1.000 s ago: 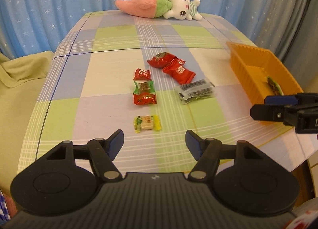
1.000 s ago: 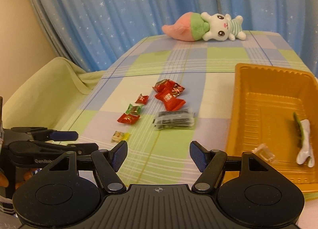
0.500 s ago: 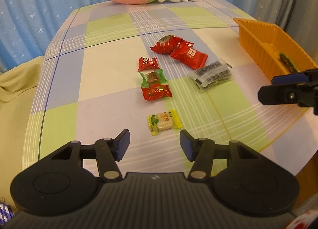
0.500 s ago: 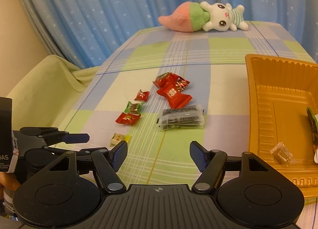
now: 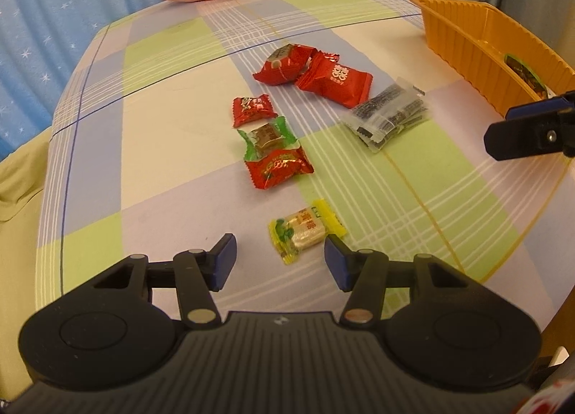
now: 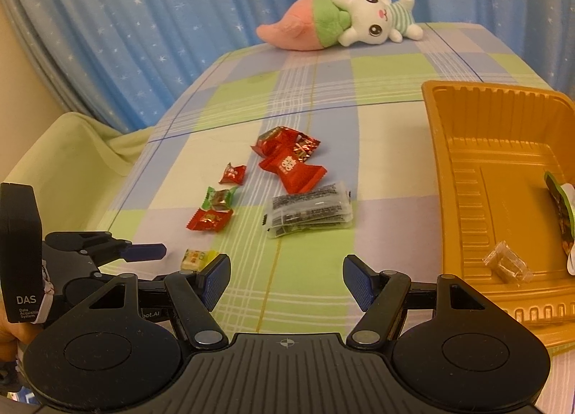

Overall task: Organize snacks
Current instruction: 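Move the left tool to the yellow-green wrapped cake and grasp it, then grasp the red candy with the right tool while the left tool holds the yellow-green cake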

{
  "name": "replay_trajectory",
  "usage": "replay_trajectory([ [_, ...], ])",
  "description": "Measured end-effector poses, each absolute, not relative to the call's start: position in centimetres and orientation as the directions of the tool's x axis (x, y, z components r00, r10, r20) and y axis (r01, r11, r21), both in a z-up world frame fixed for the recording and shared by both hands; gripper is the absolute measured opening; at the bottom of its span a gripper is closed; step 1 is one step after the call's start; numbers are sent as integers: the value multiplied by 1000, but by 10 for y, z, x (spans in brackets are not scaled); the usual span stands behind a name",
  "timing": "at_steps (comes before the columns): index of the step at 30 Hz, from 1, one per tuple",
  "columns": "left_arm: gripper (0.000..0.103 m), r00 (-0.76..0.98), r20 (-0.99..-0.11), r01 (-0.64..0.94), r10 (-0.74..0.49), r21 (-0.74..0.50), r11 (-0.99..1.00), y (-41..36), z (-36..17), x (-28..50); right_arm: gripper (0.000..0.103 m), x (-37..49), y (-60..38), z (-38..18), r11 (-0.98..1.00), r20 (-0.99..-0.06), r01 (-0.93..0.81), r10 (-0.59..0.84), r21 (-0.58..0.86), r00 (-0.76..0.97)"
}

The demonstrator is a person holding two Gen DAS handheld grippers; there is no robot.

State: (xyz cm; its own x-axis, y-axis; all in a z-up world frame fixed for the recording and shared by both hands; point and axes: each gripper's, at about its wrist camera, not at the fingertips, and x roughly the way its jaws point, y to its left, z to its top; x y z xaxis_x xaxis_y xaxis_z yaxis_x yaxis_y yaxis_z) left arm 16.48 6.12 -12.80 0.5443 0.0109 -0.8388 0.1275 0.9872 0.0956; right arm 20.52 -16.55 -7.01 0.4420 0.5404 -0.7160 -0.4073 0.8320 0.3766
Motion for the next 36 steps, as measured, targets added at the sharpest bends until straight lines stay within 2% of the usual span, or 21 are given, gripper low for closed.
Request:
replay_trajectory([
  [7,48,541,-840,162,-30,69,984,58,-129,176,69,208,-163,-72,841,-723,-390,529,375,445],
  [17,21,528,-844,189,-95,7,982,57,-129,183,69,214,-155,-75,840,-731,-395,527,371,434],
  [26,20,525,-846,155,-91,-10,988,67,-128,177,69,221,-144,-78,826,-731,-428,541,367,417],
  [36,20,529,-848,-30,-12,-33,999,117,-120,160,69,234,-104,-86,745,-710,-568,607,350,357],
])
